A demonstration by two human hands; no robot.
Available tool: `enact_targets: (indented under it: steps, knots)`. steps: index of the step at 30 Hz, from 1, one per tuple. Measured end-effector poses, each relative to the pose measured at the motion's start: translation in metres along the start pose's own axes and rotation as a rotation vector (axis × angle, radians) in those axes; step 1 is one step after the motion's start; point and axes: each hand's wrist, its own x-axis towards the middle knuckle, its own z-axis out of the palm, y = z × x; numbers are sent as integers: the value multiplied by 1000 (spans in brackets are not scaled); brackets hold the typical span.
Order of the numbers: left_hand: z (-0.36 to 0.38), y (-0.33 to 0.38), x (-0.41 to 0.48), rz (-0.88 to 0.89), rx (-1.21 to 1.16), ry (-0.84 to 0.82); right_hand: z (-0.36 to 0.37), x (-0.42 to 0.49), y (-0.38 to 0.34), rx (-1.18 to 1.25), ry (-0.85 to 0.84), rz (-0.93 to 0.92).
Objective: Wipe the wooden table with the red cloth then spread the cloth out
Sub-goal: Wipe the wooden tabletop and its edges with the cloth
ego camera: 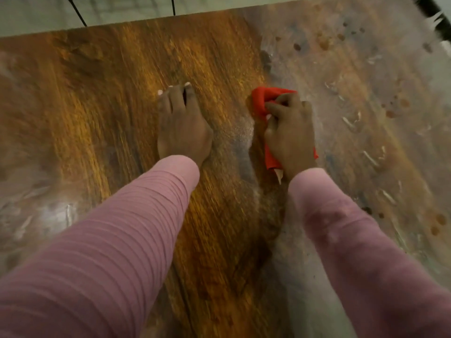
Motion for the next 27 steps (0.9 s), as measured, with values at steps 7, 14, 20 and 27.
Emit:
enact_targets:
  steps: [7, 14, 20, 27]
  knots:
    - [4, 5, 2, -10, 36, 26, 8, -54, -33, 104, -40, -119]
    - [-13, 7, -37, -53, -28, 4, 3, -71, -39, 85, -101, -170]
    - [-17, 29, -97, -124, -200, 26, 1, -97, -46, 103, -49, -142]
    - [-10, 29, -100, -37, -132, -23, -24, -63, 32, -37, 10, 80]
